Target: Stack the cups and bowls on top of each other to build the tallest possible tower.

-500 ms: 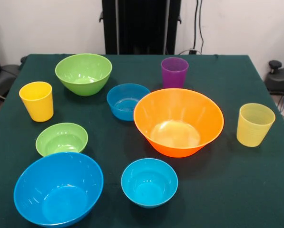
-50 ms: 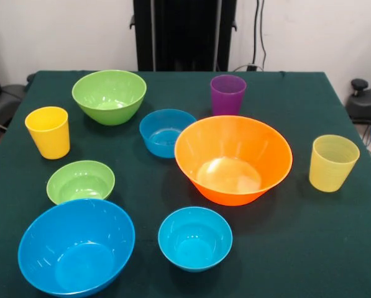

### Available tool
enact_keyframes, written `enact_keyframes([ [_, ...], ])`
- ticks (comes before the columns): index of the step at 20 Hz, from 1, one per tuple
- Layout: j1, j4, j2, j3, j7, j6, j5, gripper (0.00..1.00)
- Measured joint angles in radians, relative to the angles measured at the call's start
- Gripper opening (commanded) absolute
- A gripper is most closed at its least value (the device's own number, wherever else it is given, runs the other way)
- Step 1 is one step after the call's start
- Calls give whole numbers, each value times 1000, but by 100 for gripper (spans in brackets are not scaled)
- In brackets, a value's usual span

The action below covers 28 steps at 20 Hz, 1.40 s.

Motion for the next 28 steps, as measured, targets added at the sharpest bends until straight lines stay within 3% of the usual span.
enact_keyframes([
  [3,-70,11,-1,47,0,0,-26,100],
  [8,-111,8,48,95,0,-14,-91,100],
  [10,-112,3,108,113,0,-57,-147,100],
  [19,-103,-7,303,118,0,-230,-280,100],
  [22,-81,-7,355,106,0,-268,-298,100],
  [28,-73,-7,383,108,0,-278,-299,100],
])
